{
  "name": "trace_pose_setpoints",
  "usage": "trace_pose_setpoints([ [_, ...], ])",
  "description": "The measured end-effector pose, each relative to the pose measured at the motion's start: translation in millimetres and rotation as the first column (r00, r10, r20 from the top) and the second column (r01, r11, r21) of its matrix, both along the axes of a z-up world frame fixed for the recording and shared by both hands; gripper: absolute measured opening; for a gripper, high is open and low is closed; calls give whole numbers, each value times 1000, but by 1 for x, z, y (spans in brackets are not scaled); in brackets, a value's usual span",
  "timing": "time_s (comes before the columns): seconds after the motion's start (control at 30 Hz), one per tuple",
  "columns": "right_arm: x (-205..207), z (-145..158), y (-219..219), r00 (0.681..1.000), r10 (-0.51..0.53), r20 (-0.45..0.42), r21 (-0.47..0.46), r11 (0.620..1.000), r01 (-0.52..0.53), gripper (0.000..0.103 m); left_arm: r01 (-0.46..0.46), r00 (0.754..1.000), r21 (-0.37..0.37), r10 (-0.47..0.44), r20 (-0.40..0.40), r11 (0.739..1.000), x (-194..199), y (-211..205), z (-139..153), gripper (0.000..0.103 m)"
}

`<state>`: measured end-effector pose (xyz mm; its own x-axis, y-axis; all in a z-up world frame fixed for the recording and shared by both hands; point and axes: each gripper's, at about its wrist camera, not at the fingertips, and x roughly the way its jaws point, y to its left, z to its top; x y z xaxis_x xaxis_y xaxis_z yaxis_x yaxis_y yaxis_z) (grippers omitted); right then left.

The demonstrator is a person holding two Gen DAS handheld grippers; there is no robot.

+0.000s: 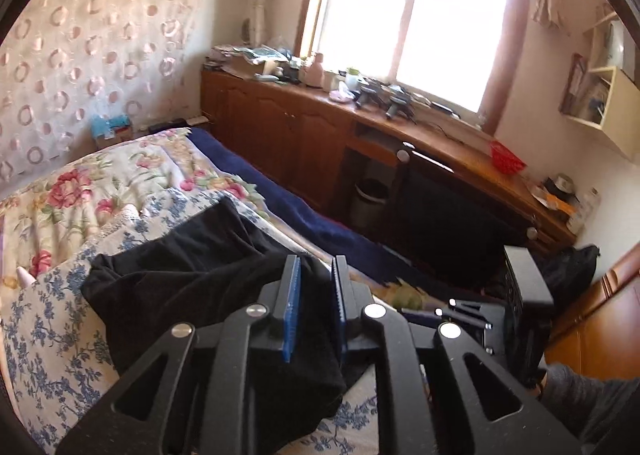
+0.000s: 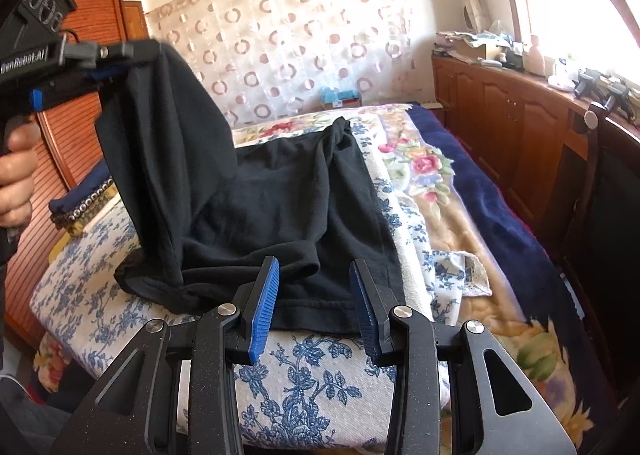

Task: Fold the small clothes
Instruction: 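Lift and fold the shirt over with the left tool, then open it, then withdraw the left tool while the right tool moves over the folded shirt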

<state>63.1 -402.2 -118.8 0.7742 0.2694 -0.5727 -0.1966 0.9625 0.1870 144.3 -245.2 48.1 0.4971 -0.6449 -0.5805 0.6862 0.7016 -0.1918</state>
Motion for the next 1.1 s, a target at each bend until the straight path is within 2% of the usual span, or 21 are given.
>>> trace_pose_setpoints([
  [0.07, 0, 1, 1, 1000, 0, 2, -4, 1000, 0, 37, 0, 1000, 17, -1, 28, 1000, -4, 0, 0, 39],
  [0.2, 0, 4, 3, 1000, 3, 5, -14, 1000, -3, 36, -25, 998, 30, 23, 54, 999, -12, 12, 1, 46],
  [0.3, 3, 7, 5, 1000, 8, 9, -23, 1000, -7, 36, -83, 994, 38, 80, 77, 996, -16, 30, -3, 46],
  [0.6, 20, 16, 24, 999, 53, 10, -65, 997, -52, 37, -212, 976, 35, 210, 57, 977, -38, 96, -31, 46],
  [1.1, 52, 30, 94, 983, 181, 9, -109, 978, -179, 37, -376, 926, 57, 377, -2, 925, -56, 180, -79, 46],
])
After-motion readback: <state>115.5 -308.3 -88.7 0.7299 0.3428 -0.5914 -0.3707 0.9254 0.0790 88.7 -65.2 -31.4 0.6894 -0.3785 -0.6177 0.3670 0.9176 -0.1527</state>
